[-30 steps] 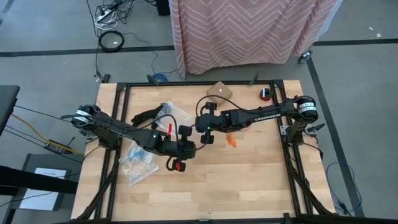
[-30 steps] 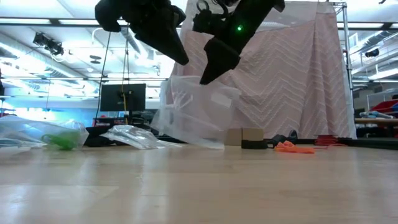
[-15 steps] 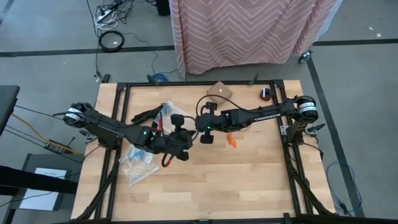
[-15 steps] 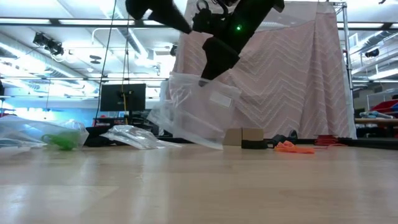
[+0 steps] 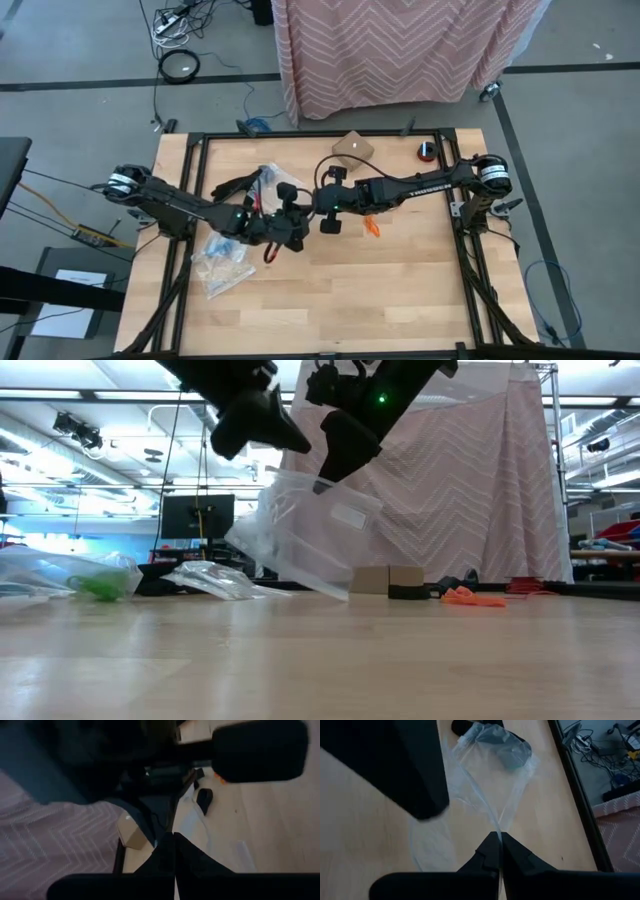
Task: Sort rubber bands
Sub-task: Open the transparent zip bag
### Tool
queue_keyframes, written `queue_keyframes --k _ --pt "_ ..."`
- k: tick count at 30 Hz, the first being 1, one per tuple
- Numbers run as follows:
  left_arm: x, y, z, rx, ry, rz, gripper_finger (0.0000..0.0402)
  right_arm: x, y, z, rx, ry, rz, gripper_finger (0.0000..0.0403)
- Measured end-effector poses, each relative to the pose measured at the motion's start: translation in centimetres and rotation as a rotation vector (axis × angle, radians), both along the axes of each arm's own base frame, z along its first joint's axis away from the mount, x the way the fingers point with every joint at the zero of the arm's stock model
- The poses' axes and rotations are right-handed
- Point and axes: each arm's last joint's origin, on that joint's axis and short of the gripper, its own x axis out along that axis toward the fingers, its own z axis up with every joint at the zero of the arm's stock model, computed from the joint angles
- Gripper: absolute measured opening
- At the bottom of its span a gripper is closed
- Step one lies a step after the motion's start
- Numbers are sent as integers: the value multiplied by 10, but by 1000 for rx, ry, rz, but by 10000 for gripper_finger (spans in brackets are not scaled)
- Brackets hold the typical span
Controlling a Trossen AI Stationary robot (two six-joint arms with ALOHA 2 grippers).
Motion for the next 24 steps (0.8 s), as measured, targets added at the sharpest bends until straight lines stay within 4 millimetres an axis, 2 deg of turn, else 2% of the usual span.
queue_keyframes --k 7,18,24 --pt "4 7 -4 -29 15 -19 0 1 0 0 -1 -7 2 0" --pt "15 17 -28 -33 100 -4 0 1 7 1 0 -3 51 0" --pt "17 17 -34 -33 120 -5 1 1 11 1 -2 -3 65 0"
